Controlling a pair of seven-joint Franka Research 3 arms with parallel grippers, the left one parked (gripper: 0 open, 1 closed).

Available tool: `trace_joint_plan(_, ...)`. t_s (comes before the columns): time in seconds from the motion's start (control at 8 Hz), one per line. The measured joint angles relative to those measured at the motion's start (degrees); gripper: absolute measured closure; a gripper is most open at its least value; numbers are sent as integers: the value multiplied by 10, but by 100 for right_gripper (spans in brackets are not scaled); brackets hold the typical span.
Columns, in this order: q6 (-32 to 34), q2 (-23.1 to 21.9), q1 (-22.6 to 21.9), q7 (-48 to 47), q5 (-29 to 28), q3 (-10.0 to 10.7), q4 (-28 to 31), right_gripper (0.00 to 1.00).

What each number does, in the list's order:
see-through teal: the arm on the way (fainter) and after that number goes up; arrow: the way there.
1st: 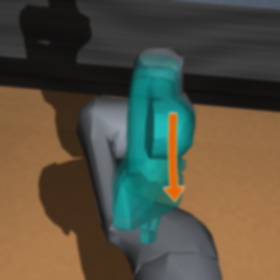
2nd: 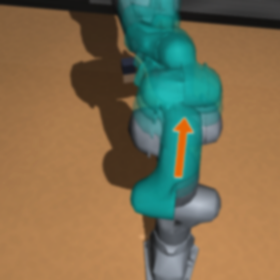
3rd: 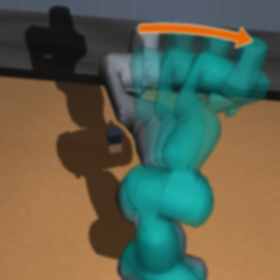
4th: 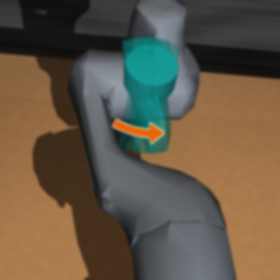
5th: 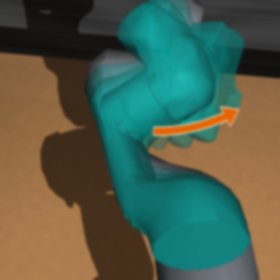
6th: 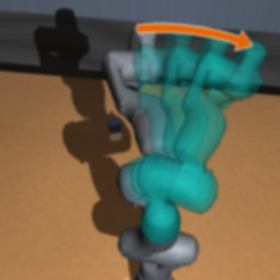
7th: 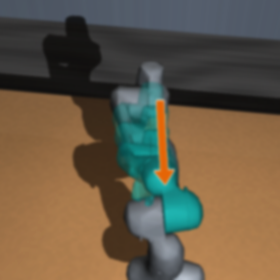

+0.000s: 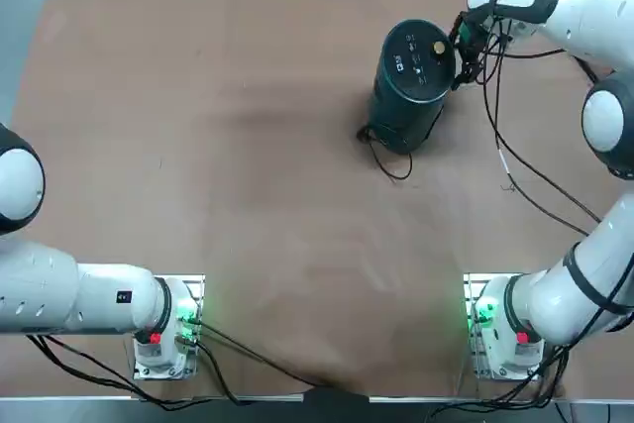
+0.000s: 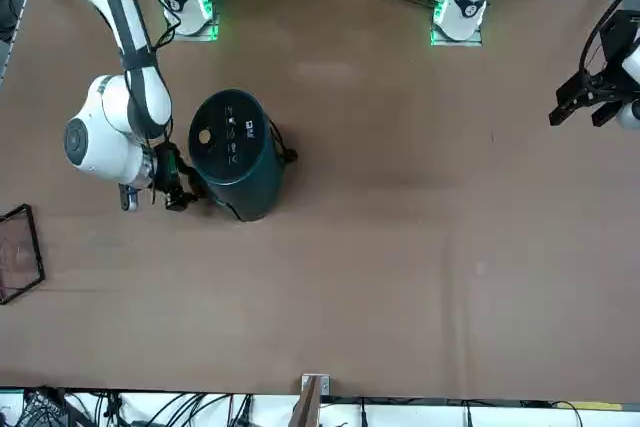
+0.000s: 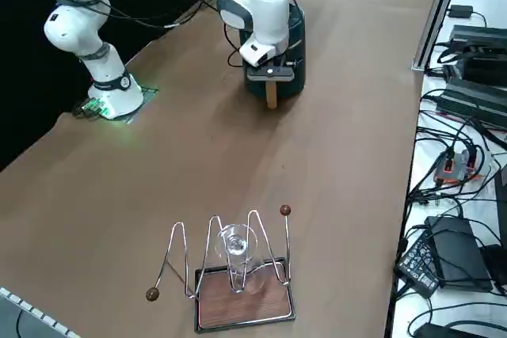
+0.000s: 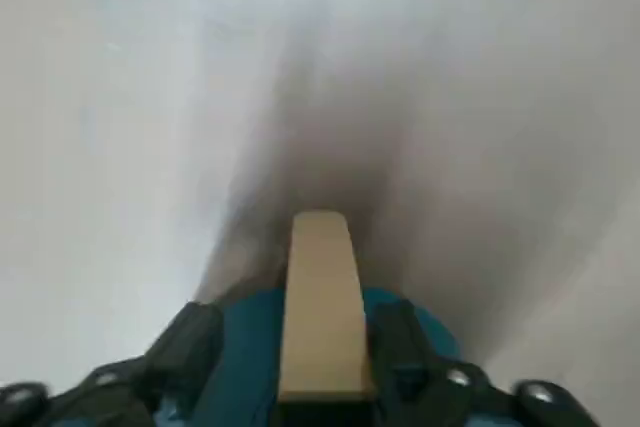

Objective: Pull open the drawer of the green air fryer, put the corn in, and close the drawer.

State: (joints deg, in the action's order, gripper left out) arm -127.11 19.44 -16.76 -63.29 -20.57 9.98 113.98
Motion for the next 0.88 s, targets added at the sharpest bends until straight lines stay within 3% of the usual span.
trace_joint_plan(0.25,36,-18,3,65,78,4,-32,0)
trace_joint_plan(0.88,258,-47,68,379,129,16,-218,0)
